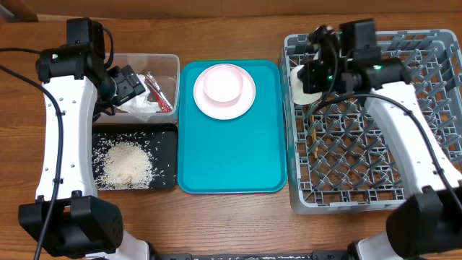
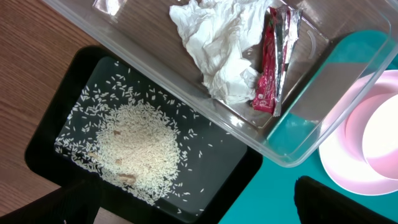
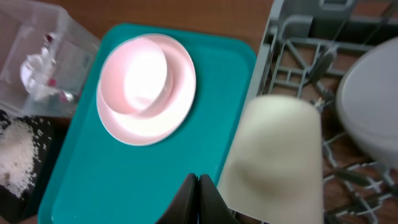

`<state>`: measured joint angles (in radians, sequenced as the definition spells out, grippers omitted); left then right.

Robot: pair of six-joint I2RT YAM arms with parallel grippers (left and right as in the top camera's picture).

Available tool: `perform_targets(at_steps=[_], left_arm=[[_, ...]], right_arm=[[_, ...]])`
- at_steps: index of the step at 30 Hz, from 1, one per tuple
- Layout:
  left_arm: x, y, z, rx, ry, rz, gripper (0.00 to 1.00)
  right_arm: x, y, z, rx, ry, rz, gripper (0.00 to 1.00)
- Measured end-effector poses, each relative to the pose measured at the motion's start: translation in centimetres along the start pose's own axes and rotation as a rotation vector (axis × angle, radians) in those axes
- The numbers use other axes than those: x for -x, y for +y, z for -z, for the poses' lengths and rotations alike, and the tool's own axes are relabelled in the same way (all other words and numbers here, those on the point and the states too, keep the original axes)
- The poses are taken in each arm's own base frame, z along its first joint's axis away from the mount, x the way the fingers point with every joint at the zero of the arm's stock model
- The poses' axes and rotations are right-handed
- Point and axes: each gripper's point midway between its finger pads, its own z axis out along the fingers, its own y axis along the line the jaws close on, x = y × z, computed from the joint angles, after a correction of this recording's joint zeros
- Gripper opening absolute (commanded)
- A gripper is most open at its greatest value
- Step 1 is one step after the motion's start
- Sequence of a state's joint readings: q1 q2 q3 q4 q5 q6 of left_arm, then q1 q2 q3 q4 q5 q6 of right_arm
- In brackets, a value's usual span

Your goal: Sort waste into correct bins and load items into the dishwasher

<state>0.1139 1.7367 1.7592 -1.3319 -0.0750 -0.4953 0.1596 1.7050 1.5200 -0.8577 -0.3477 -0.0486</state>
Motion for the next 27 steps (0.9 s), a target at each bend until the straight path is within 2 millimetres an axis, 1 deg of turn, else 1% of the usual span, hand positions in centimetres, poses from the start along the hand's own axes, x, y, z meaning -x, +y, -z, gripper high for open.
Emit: perform_targets(at_steps=[4,7,11,18,22,25,26,27], left_arm=[[0.0,0.0,0.0,0.0,0.0,0.0,1.0],[0.0,0.0,0.0,0.0,0.0,0.0,1.0],[0.0,0.0,0.0,0.0,0.0,0.0,1.0],[0.0,0.0,0.0,0.0,-0.001,0.0,1.0],[0.0,0.0,0.0,0.0,0.0,0.0,1.0],[0.0,0.0,0.0,0.0,0.0,0.0,1.0],[0.0,0.0,0.0,0.0,0.0,0.0,1.0],[0.0,0.0,0.0,0.0,0.0,0.0,1.0]], right_arm=[[-2.7,-1.4,-2.2,-0.027,0.112,-0.044,0.04],[-4.3,-2.3,-3.1,-0.061,0.173,-0.064,0.04],[-4.9,-3.0,-3.1,-0.099,0.197,-0.068,0.04],[-5.3,-3.3,-2.9,-0.118,0.212,-0.086,0.04],[-4.8,-2.7,-2.0,-0.107,0.186,-0.098,0.04],[-3.6,-0.9,-0.1,-0.048,0.126,-0.093,0.04],[-3.1,0.1,1.0,-0.014,0.097,-0.085,0.06],[-2.8,0.7,1.6,0.007,0.079,-0.081,0.1]])
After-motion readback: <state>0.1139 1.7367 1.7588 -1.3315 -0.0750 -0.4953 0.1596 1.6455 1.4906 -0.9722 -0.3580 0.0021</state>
